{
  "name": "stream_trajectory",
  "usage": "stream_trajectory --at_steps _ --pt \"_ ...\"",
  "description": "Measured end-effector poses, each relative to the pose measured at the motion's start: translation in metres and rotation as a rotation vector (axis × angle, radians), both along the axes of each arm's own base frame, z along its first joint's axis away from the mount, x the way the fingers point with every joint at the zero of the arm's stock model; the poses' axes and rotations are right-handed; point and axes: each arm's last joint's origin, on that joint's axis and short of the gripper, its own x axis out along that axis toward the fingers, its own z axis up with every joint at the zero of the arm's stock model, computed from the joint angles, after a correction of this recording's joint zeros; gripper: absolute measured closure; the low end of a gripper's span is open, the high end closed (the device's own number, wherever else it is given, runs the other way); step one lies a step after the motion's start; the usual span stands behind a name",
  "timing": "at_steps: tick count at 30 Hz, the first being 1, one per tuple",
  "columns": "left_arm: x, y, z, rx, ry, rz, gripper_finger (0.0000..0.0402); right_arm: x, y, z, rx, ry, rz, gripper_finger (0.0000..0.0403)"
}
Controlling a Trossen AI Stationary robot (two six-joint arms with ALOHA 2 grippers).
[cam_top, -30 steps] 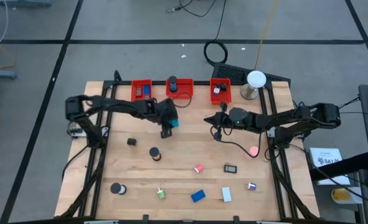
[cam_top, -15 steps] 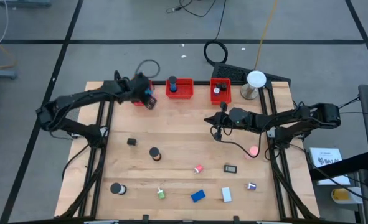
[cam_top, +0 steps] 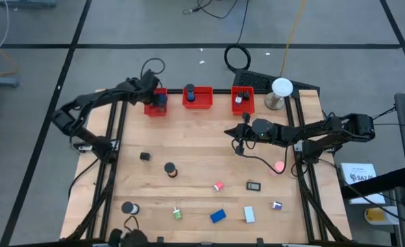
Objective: Pick & Place Office items
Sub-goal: Put the top blue timer into the left orange basket
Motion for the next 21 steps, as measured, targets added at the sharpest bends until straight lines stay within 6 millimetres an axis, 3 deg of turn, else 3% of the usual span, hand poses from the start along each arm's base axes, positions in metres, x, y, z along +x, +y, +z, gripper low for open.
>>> stream_trajectory --at_steps 9,21 --pt "0.010 -0.001 -0.027 -0.108 0.035 0.072 0.0235 0.000 0.000 0.000 -0.001 -0.004 0.001 0.0402" --pt "0.009 -0.004 -0.032 -0.110 0.084 0.183 0.0239 0.001 0.001 0.002 0.012 -0.027 0.050 0.0403"
